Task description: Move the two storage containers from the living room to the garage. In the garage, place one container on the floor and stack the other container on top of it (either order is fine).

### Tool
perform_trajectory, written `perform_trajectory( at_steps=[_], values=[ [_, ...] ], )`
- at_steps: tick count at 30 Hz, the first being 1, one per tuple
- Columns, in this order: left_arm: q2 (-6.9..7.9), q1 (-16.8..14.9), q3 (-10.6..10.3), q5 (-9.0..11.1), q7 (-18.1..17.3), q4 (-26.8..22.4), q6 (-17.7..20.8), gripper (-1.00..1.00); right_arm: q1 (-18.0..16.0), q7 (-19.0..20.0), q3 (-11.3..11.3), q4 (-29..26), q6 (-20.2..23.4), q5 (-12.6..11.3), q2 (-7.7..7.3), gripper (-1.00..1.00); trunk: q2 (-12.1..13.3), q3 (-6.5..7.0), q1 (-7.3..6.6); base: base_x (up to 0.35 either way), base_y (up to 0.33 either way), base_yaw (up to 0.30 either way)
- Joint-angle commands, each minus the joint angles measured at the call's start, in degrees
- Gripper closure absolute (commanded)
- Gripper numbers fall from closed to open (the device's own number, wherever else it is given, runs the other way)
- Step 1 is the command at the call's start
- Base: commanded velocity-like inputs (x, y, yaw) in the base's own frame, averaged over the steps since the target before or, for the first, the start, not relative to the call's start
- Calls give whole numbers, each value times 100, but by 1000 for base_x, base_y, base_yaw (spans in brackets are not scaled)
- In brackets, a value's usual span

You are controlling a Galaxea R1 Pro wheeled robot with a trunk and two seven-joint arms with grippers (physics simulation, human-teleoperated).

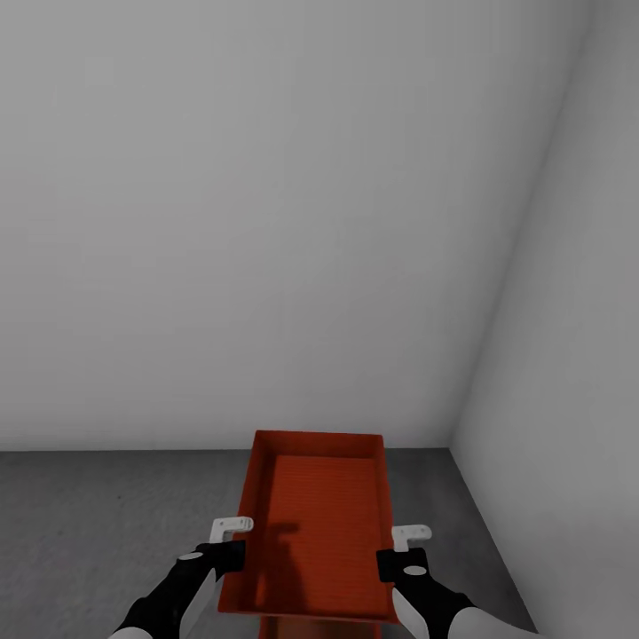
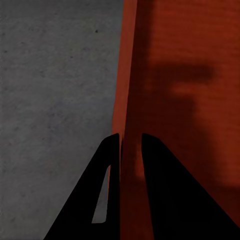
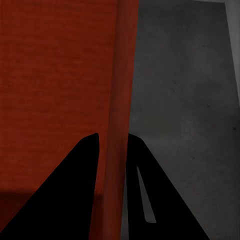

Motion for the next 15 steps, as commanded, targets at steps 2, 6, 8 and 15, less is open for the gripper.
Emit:
perform_trajectory(
  at_steps=[2, 6, 8, 15],
  values=[
    [2, -5, -25, 43, 40, -22, 37, 100, -6, -55, 77, 24, -35, -92, -34, 100, -13, -13, 3, 0, 0, 0],
    [2, -5, -117, 43, 95, -22, 39, 100, -6, -109, 357, 24, -35, -411, -221, 100, -13, -13, 3, -1, 0, 0],
    [2, -5, -119, 43, 93, -22, 72, 100, -6, -109, 357, 24, -36, -411, -221, 100, -13, -13, 3, -122, 0, 0],
    [2, -5, -120, 43, 90, -22, 95, 100, -6, -109, 357, 24, -36, -411, -221, 100, -13, -13, 3, -296, 0, 0]
  ],
)
